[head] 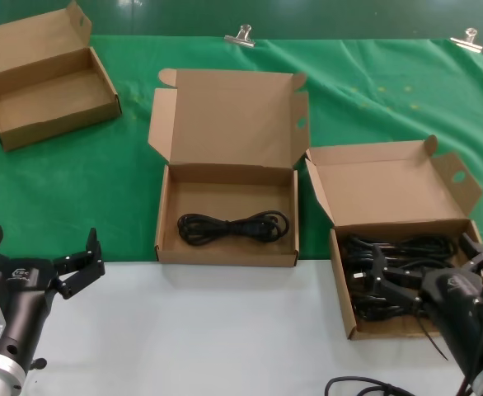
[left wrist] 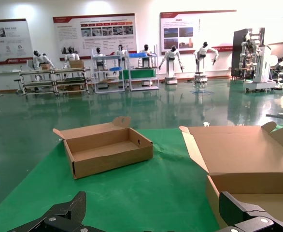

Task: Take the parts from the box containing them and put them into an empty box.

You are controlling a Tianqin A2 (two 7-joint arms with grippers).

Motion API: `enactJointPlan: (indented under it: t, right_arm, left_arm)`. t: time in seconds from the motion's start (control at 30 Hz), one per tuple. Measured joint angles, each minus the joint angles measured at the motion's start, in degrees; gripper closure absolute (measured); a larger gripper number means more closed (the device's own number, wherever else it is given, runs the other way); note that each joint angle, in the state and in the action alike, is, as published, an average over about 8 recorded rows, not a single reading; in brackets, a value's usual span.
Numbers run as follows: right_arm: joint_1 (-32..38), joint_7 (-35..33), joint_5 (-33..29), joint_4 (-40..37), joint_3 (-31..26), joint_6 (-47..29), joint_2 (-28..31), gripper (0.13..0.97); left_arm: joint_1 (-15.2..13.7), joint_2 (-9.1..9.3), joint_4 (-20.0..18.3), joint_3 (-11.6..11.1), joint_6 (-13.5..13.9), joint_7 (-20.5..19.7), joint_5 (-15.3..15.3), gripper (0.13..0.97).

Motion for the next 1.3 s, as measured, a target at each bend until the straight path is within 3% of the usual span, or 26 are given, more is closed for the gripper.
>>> enactJointPlan:
  t: [1.3]
  right_arm:
    - [0.00, 0.00, 0.00, 0.00, 0.00, 0.00, 0.00, 0.129]
  left_arm:
    - [0.00, 0.00, 0.00, 0.00, 0.00, 0.00, 0.00, 0.132]
